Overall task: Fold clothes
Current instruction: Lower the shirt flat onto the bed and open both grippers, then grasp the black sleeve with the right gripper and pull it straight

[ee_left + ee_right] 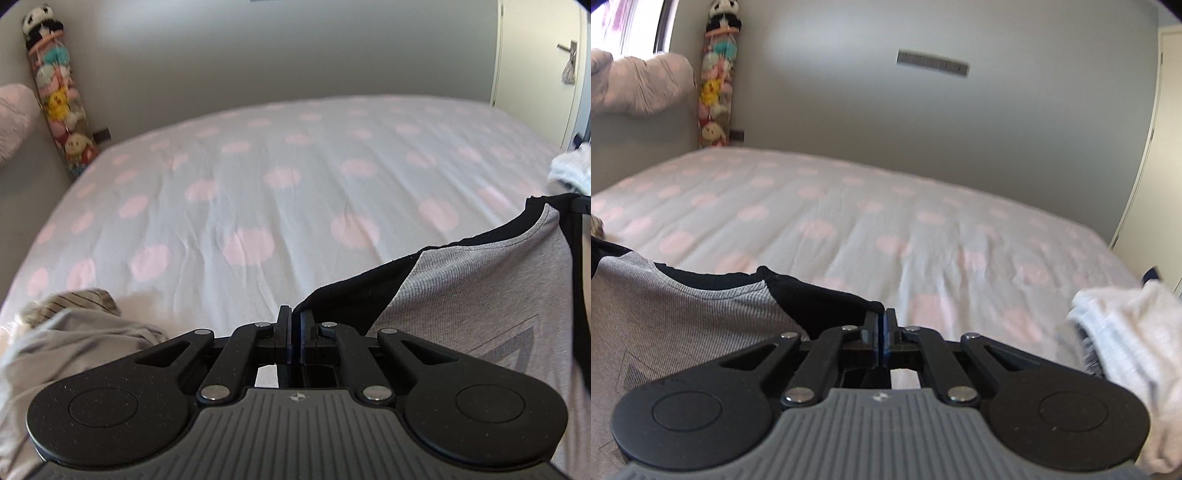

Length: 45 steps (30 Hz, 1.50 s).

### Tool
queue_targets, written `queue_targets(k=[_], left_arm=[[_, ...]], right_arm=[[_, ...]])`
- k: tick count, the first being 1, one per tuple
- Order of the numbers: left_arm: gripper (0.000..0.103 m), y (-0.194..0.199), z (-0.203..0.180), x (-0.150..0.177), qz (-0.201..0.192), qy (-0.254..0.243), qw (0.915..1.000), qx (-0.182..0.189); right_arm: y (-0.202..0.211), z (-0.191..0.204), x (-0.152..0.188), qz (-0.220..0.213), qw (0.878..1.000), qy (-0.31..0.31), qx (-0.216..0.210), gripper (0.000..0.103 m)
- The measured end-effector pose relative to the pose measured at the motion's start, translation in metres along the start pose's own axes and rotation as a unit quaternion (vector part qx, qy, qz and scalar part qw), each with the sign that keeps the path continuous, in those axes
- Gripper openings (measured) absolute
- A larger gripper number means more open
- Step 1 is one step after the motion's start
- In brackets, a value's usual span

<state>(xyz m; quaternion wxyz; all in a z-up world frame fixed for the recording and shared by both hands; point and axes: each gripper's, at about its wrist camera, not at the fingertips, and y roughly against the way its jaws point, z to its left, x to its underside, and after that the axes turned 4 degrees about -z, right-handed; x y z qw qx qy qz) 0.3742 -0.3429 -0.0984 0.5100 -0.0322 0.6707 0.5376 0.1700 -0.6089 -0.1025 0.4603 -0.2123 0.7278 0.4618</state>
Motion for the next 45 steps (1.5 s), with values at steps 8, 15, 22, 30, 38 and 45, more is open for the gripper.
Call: queue_targets(k=[8,15,22,30,38,45], left_arm=[[0.003,-0.07,-0.002,0.027,0.056,0.002,0.9984,0.004],[0.013,-0.083,0.003,0.03,0.055,0.017,0.9983,0.009],[0.043,-0.038,0.014,0.031,0.059,0.07,0.9958,0.006],[0.044,0.048,-0.002,0.07,0.074,0.077,0.9943,-0.001],[0.045,0.117,-0.022,0.116,0.104,0.116,0.9878,0.007],[0.049,0.158,-0.038,0.15,0.109,0.119,0.9869,0.009]], right_arm=[[-0.078,0.002,0.04,0.073,0.997,0.015,-0.019,0.003],[-0.096,-0.007,0.052,0.098,0.994,-0.025,-0.04,0.008],[-0.049,-0.036,0.051,0.102,0.991,-0.073,-0.039,0.02],[0.046,-0.057,0.091,0.151,0.981,-0.112,-0.057,0.023],[0.138,-0.053,0.13,0.202,0.967,-0.134,-0.081,0.028],[0.188,-0.035,0.149,0.239,0.959,-0.118,-0.097,0.041]])
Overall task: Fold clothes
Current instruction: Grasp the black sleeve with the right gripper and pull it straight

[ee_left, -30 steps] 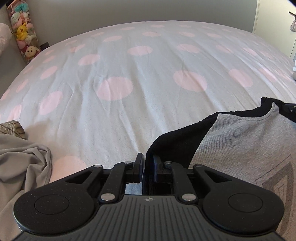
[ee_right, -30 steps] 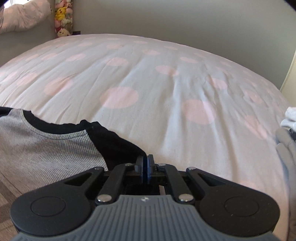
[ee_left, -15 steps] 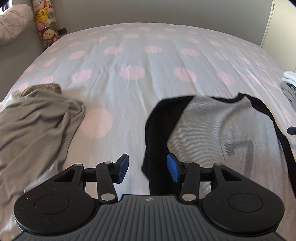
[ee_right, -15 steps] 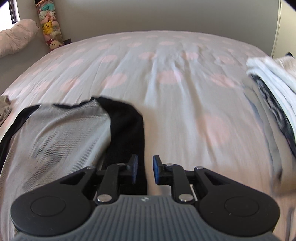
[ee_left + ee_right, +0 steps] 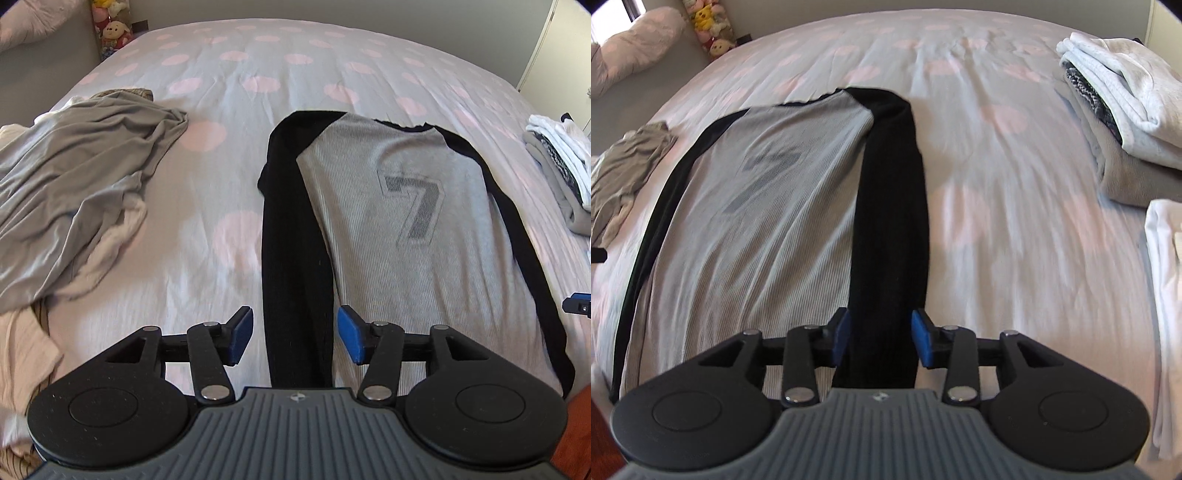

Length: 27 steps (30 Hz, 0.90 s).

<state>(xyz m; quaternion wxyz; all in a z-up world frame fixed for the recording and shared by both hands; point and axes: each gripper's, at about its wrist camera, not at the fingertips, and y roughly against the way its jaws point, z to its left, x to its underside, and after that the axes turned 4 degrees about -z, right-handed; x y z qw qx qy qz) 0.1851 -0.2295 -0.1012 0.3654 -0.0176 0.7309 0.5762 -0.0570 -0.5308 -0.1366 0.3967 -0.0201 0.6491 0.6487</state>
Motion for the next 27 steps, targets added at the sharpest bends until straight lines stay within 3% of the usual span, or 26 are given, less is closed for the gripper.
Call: queue_targets(k=[6,10,11,12,13,17,21,27], left_arm=[[0.049,0.005,0.006,0.029,-0.026,0.012,0.9995,-0.009],[0.049,-0.002,0.016,0.04,-0.028,0.052,0.9981,0.019],[0.049,-0.003,0.019,0.04,-0.025,0.06,0.9977,0.02],[0.049,-0.004,0.022,0.04,-0.023,0.068,0.9972,0.021],[0.049,-0.005,0.024,0.039,-0.021,0.075,0.9967,0.021],[0.049,-0.004,0.035,0.042,-0.024,0.108,0.9932,0.035],[0.049,-0.004,0.032,0.048,-0.027,0.104,0.9936,0.034],[0.049,-0.005,0.034,0.048,-0.023,0.107,0.9932,0.041]], right_arm=[[-0.001,0.012,0.017,0.043,0.999,0.022,-0.004,0.041],[-0.016,0.021,0.019,0.081,0.996,0.035,0.005,0.039],[-0.018,0.022,0.019,0.086,0.995,0.04,0.01,0.036],[-0.02,0.024,0.02,0.091,0.995,0.045,0.016,0.02],[-0.02,0.025,0.02,0.093,0.994,0.048,0.02,0.012],[-0.011,0.02,0.023,0.074,0.996,0.039,0.032,0.007],[0.0,0.006,0.018,0.059,0.997,0.005,0.052,0.006],[0.015,-0.028,-0.007,0.046,0.989,0.011,0.139,0.006]])
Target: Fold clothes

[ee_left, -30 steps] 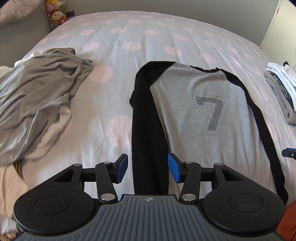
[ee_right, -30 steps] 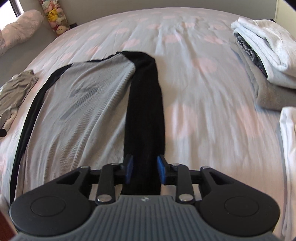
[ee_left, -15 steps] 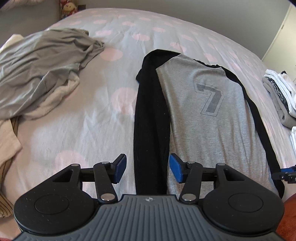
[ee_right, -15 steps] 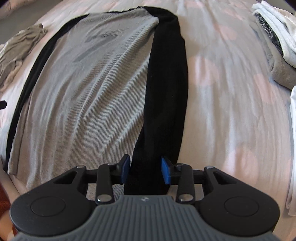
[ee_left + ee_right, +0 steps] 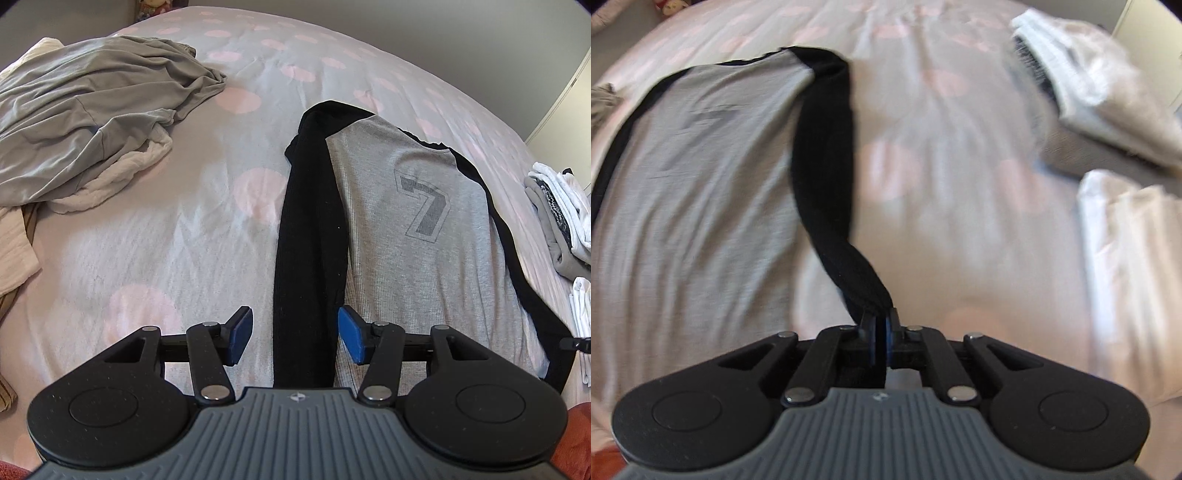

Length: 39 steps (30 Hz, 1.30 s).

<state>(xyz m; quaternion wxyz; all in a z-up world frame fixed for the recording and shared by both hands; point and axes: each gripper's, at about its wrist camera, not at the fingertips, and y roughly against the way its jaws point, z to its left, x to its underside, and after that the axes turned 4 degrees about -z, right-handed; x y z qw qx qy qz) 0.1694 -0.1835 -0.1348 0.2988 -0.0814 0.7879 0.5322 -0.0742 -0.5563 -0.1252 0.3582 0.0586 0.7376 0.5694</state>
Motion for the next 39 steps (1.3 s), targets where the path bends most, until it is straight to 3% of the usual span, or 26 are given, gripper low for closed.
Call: queue_targets(k=[7,11,18,25,27,28,30,35,39], left_arm=[[0.049,-0.004,-0.002,0.001,0.008,-0.001,1.0,0.004],[0.049,-0.006,-0.002,0.0,0.012,0.006,0.9999,0.002],[0.049,-0.011,0.002,-0.001,0.022,0.016,0.9996,0.007],[0.049,-0.016,0.007,-0.002,0.037,0.03,0.9988,0.015],[0.049,-0.016,0.008,-0.002,0.036,0.034,0.9986,0.019],[0.049,-0.016,0.009,-0.003,0.036,0.036,0.9985,0.021],[0.049,-0.016,0.01,-0.003,0.036,0.04,0.9983,0.022],[0.049,-0.014,0.009,-0.002,0.035,0.041,0.9984,0.02],[0.049,-0.012,0.012,-0.002,0.032,0.048,0.9981,0.023]], right_arm=[[0.017,-0.061,-0.043,-0.057,0.992,-0.04,0.109,0.006],[0.02,-0.076,-0.059,-0.087,0.983,-0.038,0.157,0.006],[-0.03,-0.067,-0.038,-0.037,0.983,-0.024,0.181,0.006],[-0.043,-0.048,-0.023,-0.002,0.989,-0.028,0.147,0.011],[-0.03,-0.043,-0.026,-0.016,0.991,-0.034,0.132,0.019],[-0.022,-0.039,-0.026,-0.028,0.991,-0.039,0.122,0.03],[-0.004,-0.029,-0.028,-0.059,0.992,-0.05,0.096,0.044],[0.023,-0.001,-0.024,-0.114,0.988,-0.099,-0.019,0.062],[0.024,0.03,-0.009,-0.138,0.971,-0.149,-0.127,0.062]])
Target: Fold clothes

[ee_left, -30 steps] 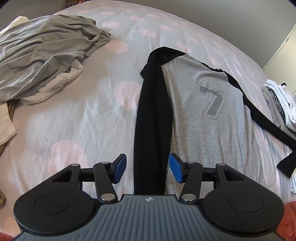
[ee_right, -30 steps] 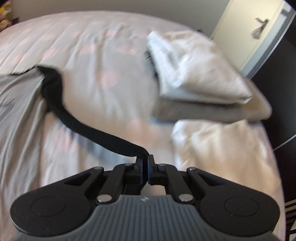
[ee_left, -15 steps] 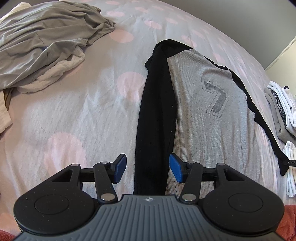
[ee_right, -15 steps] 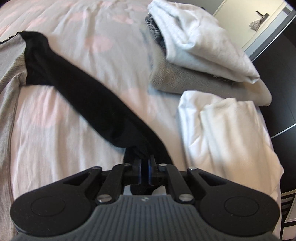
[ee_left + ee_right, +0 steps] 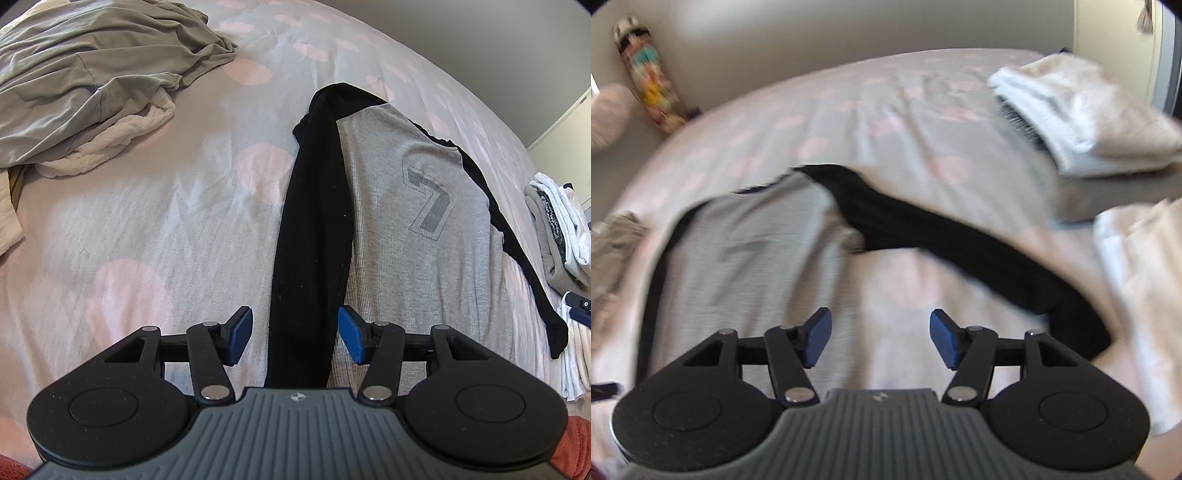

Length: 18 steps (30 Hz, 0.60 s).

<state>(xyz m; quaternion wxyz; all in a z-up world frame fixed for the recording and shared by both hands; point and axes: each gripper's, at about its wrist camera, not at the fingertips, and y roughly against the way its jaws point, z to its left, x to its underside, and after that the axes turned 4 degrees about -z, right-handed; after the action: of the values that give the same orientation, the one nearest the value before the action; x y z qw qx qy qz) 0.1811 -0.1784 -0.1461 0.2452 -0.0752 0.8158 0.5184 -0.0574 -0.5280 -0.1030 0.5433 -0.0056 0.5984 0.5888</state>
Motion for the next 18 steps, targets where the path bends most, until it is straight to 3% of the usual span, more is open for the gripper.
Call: queue_targets(k=[2,6,14,15,17,18], left_arm=[[0.049,0.001,0.001,0.0,-0.001,0.004,1.0,0.006],[0.05,0.0,0.003,0.0,0.007,0.014,0.9996,0.025],[0.05,-0.015,0.001,0.003,0.045,0.011,0.9989,0.01],[0.049,-0.018,0.001,0.004,0.054,0.01,0.9985,0.008],[0.028,-0.025,0.0,0.006,0.07,0.009,0.9975,0.005],[0.023,-0.028,0.0,0.007,0.078,0.007,0.997,0.004]], right_arm=[[-0.005,0.011,0.016,0.001,0.999,-0.033,-0.033,0.062],[-0.017,0.019,0.041,0.003,0.997,-0.052,-0.048,0.062],[-0.024,-0.011,0.045,-0.008,0.988,-0.134,-0.073,0.065],[-0.026,-0.014,0.045,-0.006,0.987,-0.142,-0.077,0.065],[-0.027,-0.016,0.045,-0.005,0.985,-0.15,-0.086,0.065],[-0.026,-0.015,0.046,-0.006,0.985,-0.148,-0.088,0.065]])
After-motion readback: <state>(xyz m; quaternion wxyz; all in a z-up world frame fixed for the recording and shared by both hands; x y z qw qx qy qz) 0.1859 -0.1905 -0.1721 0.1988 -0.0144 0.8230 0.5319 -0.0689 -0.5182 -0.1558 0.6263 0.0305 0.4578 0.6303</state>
